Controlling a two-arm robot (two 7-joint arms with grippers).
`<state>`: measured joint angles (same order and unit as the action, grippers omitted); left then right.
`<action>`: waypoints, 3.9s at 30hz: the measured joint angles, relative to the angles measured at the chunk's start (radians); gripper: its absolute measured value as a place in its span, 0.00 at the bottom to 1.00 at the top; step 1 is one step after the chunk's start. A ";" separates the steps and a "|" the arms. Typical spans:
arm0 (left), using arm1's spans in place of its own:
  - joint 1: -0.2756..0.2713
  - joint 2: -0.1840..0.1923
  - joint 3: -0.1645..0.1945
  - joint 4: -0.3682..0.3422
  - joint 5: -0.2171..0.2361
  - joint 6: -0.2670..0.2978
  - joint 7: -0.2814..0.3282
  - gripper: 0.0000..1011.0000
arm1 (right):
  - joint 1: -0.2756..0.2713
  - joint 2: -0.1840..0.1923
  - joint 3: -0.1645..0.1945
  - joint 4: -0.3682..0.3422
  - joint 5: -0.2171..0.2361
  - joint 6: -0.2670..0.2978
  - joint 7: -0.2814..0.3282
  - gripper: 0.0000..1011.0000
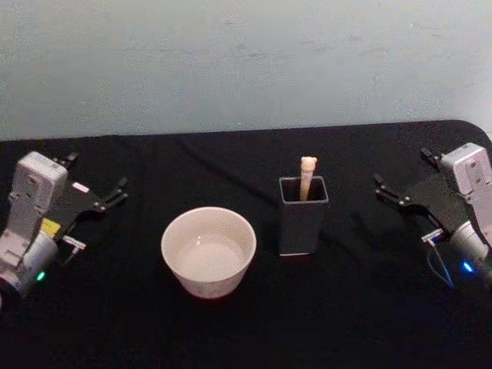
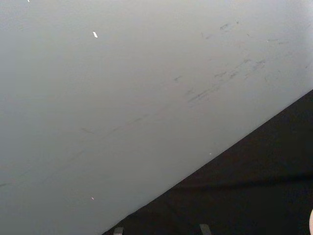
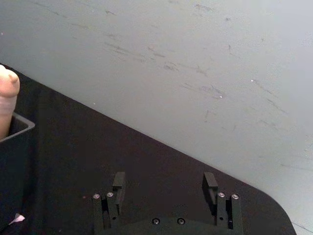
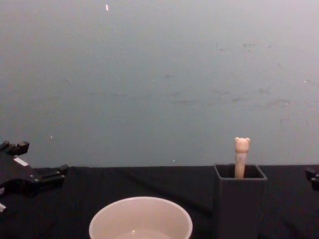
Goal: Pick up the stirring spoon with one hand, stir inside the cup, then place it back in its original position.
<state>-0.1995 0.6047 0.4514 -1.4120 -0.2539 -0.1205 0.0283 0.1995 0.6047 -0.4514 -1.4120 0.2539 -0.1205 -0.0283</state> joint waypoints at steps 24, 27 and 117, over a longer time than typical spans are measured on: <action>0.000 0.000 0.000 0.000 0.000 0.000 0.000 0.99 | 0.000 0.000 0.000 0.000 0.000 0.000 0.000 0.99; 0.000 0.000 0.000 0.000 0.000 0.000 0.000 0.99 | 0.000 0.000 0.000 0.000 0.000 0.000 0.000 0.99; 0.000 0.000 0.000 0.000 0.000 0.000 0.000 0.99 | 0.297 -0.126 -0.045 0.301 0.330 -0.001 0.870 0.99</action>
<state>-0.1995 0.6047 0.4514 -1.4120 -0.2539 -0.1205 0.0283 0.4968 0.4782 -0.4966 -1.1110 0.5836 -0.1213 0.8413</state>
